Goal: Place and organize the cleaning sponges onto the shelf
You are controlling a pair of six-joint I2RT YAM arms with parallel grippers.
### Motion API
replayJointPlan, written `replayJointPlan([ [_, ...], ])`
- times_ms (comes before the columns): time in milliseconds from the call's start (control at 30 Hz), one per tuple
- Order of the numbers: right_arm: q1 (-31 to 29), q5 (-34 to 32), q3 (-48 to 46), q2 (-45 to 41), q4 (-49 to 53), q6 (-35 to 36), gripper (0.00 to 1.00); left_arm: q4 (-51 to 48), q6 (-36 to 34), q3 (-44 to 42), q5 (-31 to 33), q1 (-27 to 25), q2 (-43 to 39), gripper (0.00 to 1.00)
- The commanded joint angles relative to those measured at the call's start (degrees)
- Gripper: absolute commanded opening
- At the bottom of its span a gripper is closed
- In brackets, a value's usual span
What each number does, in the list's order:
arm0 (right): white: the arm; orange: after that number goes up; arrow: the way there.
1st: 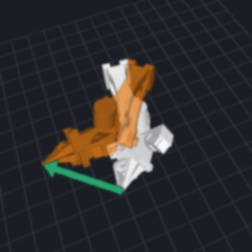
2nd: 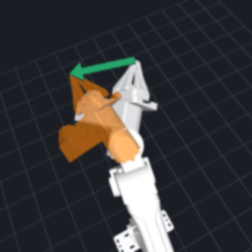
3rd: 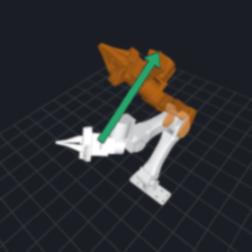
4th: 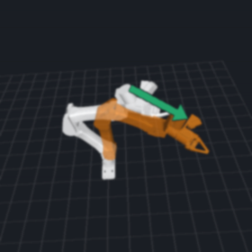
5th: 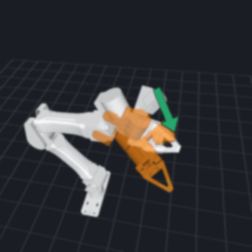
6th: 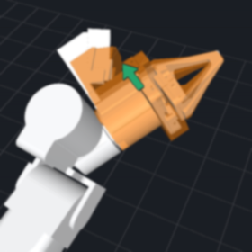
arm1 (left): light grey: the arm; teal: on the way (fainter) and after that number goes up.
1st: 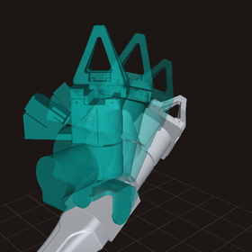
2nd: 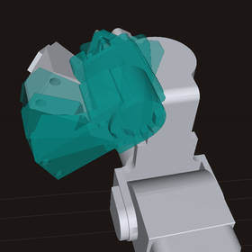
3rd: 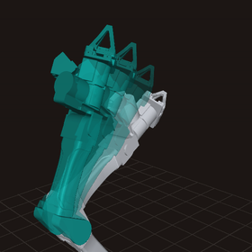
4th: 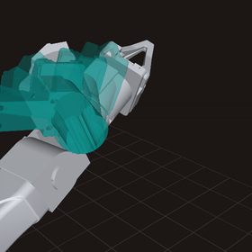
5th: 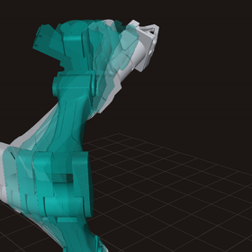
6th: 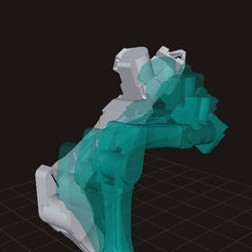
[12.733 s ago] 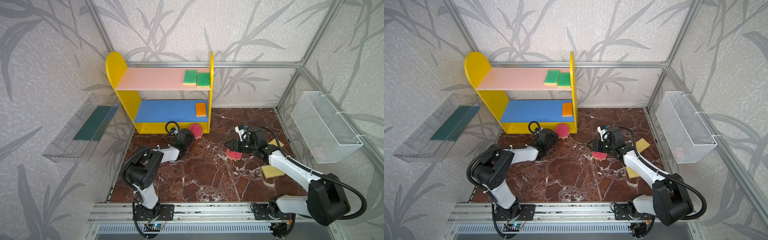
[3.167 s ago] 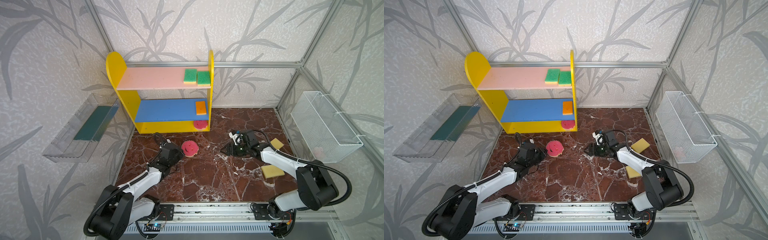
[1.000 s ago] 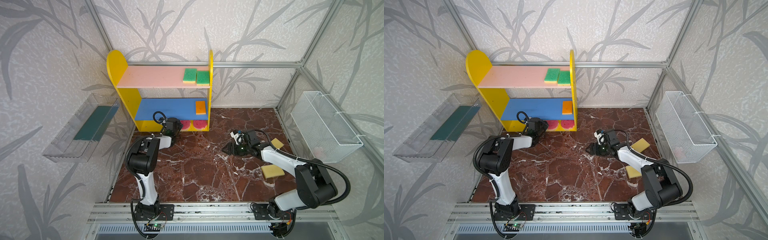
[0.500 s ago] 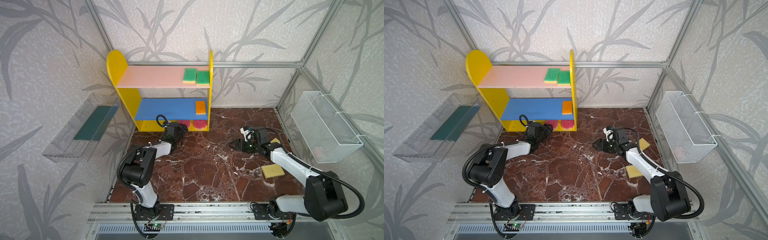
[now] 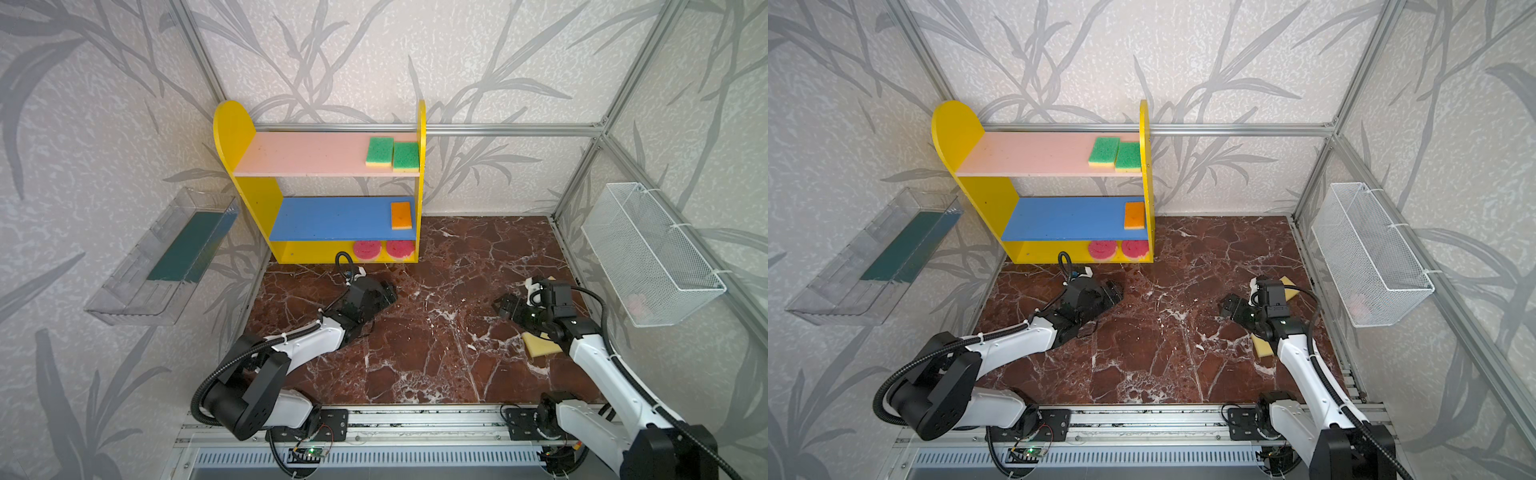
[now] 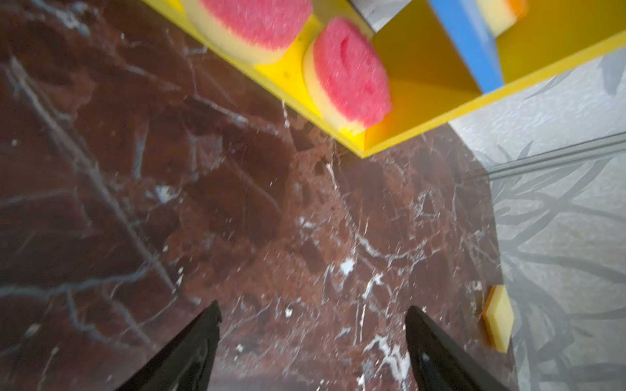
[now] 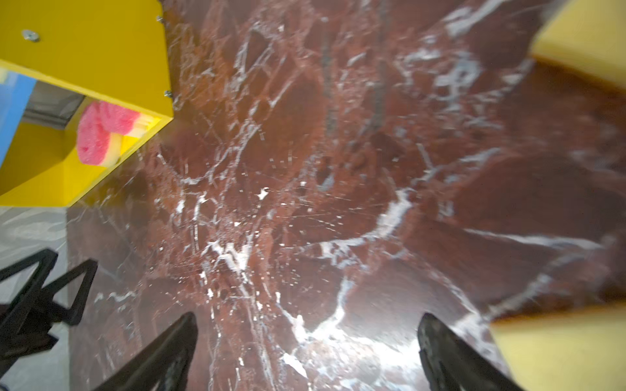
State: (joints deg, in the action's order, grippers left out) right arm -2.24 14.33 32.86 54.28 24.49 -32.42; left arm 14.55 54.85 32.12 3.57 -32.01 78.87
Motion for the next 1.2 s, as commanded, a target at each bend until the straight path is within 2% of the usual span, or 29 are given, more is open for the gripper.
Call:
replayJointPlan([
  [0,2.2,-10.7,-0.2,-3.4,8.4,-1.5,0.99,-2.2,-1.3,-2.4,3.3,-3.0,-2.8,0.87],
  [100,4.7,-14.8,-1.8,-4.8,11.4,-2.8,0.99,-2.1,-1.5,-4.3,4.1,-5.2,-4.7,0.87],
  [200,8.1,-13.3,-4.5,-3.1,10.5,-3.6,0.99,-1.7,-1.6,-5.7,4.4,-6.2,-6.3,0.87],
  [300,10.7,-8.0,-6.8,1.6,5.8,-5.0,0.99,-1.9,-1.9,-6.8,4.1,-6.4,-8.3,0.87],
  [400,10.6,-0.1,-6.8,5.8,1.4,-1.2,0.99,-2.8,-2.2,-7.8,4.1,-6.4,-11.0,0.87],
  [500,9.3,7.3,-6.7,11.1,-4.0,-0.8,0.99,-3.9,-2.2,-9.1,4.2,-6.4,-13.8,0.87],
  [567,5.7,8.4,-5.8,14.2,-6.2,-0.8,0.99,-4.8,-2.2,-9.8,4.2,-6.4,-15.7,0.87],
  [833,-20.3,7.0,5.6,32.9,-13.2,-3.6,0.99,-11.9,-2.5,-12.7,5.8,-6.4,-25.6,0.86],
  [900,-24.9,7.0,8.9,37.3,-14.2,-3.6,0.99,-14.5,-3.1,-13.0,6.5,-6.4,-28.1,0.85],
  [1033,-32.2,8.5,14.3,43.1,-16.3,-3.6,1.00,-17.5,-4.6,-14.4,7.6,-6.4,-32.8,0.85],
  [1167,-34.8,10.5,16.0,41.6,-18.6,-2.7,1.00,-19.1,-8.1,-14.0,5.6,-6.5,-34.5,0.85],
])
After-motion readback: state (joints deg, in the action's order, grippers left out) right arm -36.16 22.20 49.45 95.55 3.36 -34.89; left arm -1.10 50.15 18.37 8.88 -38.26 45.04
